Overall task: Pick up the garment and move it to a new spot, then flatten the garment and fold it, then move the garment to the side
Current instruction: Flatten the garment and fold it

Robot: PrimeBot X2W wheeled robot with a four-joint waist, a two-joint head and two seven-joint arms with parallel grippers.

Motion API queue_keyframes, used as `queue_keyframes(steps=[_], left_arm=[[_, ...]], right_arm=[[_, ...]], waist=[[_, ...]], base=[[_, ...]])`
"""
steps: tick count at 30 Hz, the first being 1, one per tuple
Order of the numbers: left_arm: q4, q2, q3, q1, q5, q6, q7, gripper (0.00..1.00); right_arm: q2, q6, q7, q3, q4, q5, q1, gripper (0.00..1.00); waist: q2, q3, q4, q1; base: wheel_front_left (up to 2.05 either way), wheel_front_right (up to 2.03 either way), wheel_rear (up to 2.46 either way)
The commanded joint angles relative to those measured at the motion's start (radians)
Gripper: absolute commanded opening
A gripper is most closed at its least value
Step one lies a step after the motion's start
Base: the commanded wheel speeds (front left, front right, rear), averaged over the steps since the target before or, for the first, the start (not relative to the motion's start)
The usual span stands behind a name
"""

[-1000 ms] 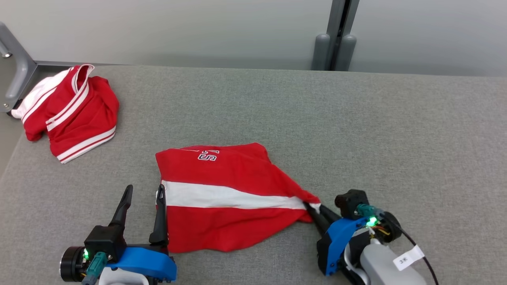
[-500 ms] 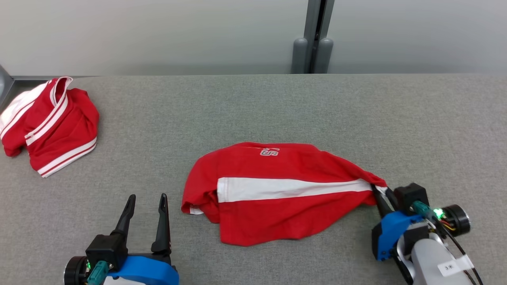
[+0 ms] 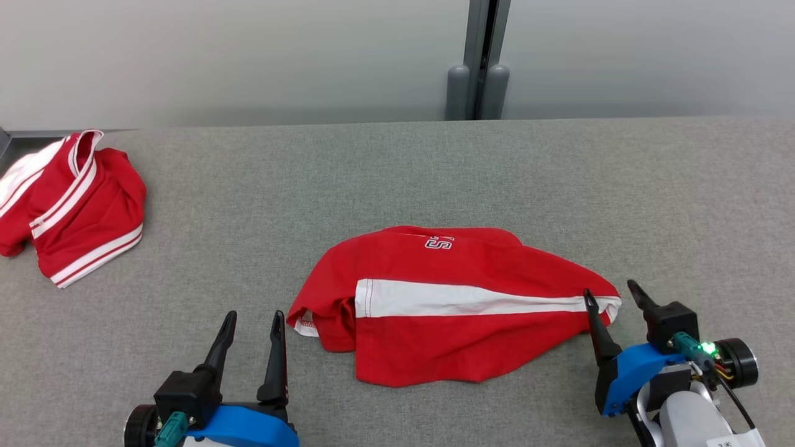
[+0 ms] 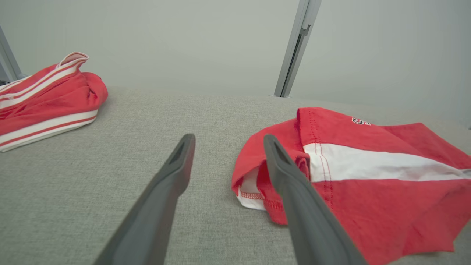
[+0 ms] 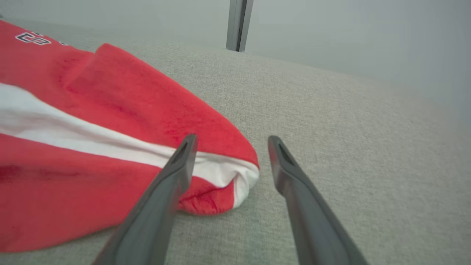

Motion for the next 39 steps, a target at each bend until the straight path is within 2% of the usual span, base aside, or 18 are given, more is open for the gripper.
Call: queue_keyframes(steps=[1,12,21,39], left_arm=[[-0.001,-0.004,-0.002,-0.005,-0.005,-0.006,-0.006,1.00],[0.017,-0.030,-0.004,0.017,-0.022,-0.031,-0.011,1.00],[0.031,-0.046,0.019,0.038,-0.022,-0.042,-0.013,1.00],[0.029,-0.064,0.054,0.048,0.011,-0.061,-0.014,1.00]], right_arm=[[-0.001,0.000,-0.007,0.002,-0.023,0.010,0.014,1.00],[0.000,0.000,-0.011,0.069,-0.170,0.130,0.086,1.00],[0.000,0.000,-0.010,0.112,-0.245,0.240,0.159,1.00],[0.000,0.000,-0.004,0.125,-0.272,0.271,0.176,1.00]], waist=[[0.0000,-0.008,-0.003,0.0000],[0.0000,-0.063,-0.019,0.0000],[0.0000,-0.091,-0.012,0.0000],[0.0000,-0.100,-0.005,0.0000]], base=[[0.00,0.00,0.00],[0.00,0.00,0.00],[0.00,0.00,0.00],[0.00,0.00,0.00]])
